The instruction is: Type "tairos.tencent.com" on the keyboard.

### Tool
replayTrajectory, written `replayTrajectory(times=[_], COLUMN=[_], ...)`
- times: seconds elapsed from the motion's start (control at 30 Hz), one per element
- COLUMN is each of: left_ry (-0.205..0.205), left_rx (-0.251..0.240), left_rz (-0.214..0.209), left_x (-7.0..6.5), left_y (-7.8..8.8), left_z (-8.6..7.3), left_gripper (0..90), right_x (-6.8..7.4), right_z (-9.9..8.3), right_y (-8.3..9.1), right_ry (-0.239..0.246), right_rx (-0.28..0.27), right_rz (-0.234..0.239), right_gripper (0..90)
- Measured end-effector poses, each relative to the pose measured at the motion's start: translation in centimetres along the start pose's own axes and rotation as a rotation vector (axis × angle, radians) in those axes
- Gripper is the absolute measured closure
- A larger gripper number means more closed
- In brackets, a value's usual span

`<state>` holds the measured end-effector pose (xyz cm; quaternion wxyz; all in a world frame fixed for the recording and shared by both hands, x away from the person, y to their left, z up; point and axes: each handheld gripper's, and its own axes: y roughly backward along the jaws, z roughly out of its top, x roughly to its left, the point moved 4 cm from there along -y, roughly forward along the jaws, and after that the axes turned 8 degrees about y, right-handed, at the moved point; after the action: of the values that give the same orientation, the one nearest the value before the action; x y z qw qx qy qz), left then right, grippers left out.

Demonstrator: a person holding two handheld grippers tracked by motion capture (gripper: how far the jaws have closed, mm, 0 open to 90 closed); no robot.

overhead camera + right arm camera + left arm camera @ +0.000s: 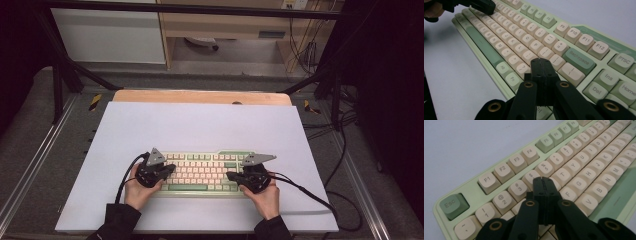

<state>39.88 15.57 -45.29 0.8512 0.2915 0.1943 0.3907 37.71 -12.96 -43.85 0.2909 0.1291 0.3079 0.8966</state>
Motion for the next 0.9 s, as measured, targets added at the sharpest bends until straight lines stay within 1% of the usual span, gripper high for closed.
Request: replayTrajectory(times=[0.4, 0.67, 0.9], left_ry=[-0.005, 0.002, 0.017], left_rx=[-0.011, -0.019, -0.027], left_rz=[-0.009, -0.010, -0.012], left_x=[-0.3, 0.1, 0.6], left_y=[1.4, 2.3, 3.1], left_z=[0.0, -0.6, -1.2], left_gripper=[90.0, 89.9, 90.0], right_x=[0.0, 0.2, 0.5], right_z=[0.1, 0.2, 0.5], right_y=[0.3, 0.3, 0.0], right_ry=[0.001, -0.008, 0.002], right_rx=[-0.009, -0.013, -0.011], right_rz=[0.001, 0.008, 0.016], right_gripper=[90.0, 90.0, 90.0])
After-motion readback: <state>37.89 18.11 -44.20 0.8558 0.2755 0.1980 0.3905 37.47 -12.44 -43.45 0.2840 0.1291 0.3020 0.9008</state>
